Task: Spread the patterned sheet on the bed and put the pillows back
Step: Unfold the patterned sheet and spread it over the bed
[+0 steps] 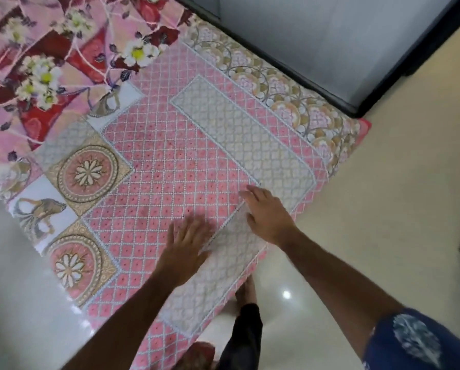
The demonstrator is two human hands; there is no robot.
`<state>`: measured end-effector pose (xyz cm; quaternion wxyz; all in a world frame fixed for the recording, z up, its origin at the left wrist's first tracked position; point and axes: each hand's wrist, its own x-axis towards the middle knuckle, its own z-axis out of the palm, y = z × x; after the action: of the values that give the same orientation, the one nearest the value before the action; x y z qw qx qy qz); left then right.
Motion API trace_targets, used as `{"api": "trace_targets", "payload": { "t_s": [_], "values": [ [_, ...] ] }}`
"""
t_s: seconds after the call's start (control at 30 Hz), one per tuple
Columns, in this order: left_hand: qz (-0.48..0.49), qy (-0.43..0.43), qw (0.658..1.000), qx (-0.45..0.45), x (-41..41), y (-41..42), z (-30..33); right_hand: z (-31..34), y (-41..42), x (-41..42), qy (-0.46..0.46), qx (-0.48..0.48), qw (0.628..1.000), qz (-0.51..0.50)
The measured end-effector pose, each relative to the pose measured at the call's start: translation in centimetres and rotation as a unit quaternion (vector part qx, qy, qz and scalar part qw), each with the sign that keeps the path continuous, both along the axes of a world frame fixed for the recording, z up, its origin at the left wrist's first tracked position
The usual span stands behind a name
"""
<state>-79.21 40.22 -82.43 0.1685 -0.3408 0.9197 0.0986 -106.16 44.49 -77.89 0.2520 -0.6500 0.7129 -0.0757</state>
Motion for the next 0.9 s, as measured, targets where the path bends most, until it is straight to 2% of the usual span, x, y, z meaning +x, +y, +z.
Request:
{"api": "trace_targets", "payload": {
  "t_s": [0.1,0.27,0.33,0.47,0.57,0.7,0.77,0.83,0.9],
  "values": [
    [0.041,0.023,0.999,-0.017,-3.3,-1.8,-1.2,-1.9,-5.0,-3.9,0.058,-0.010,0.997,0.056],
    [0.030,0.024,0.999,-0.031,-7.1,-2.5,-2.4,-5.5,-9.3,-9.5,0.110,-0.002,0.986,0.123],
    [0.031,0.027,0.999,-0.029,-7.4,-2.3,-2.7,-6.7,-8.5,-12.4,0.126,0.012,0.987,0.094],
    [0.055,0.009,0.998,-0.029,-8.6,-2.0,-2.2,-7.0,-7.1,-17.9,0.127,0.026,0.991,-0.034],
    [0.090,0.005,0.996,-0.029,-10.5,-2.4,-1.6,-6.7,-7.7,-22.0,0.124,0.032,0.989,-0.078],
    [0.180,0.004,0.984,-0.014,-15.3,-2.6,-1.3,-6.0,-10.8,-28.6,0.055,0.047,0.981,-0.178],
    [0.231,-0.007,0.973,0.003,-19.3,-3.2,-1.2,-5.6,-12.0,-32.4,0.014,0.087,0.978,-0.189],
    [0.277,-0.015,0.961,0.018,-23.3,-4.0,-1.0,-4.9,-13.0,-36.1,-0.050,0.176,0.965,-0.186],
    [0.305,-0.014,0.952,0.034,-27.7,-5.0,-0.5,-3.3,-14.5,-40.1,-0.084,0.296,0.936,-0.171]
  ]
}}
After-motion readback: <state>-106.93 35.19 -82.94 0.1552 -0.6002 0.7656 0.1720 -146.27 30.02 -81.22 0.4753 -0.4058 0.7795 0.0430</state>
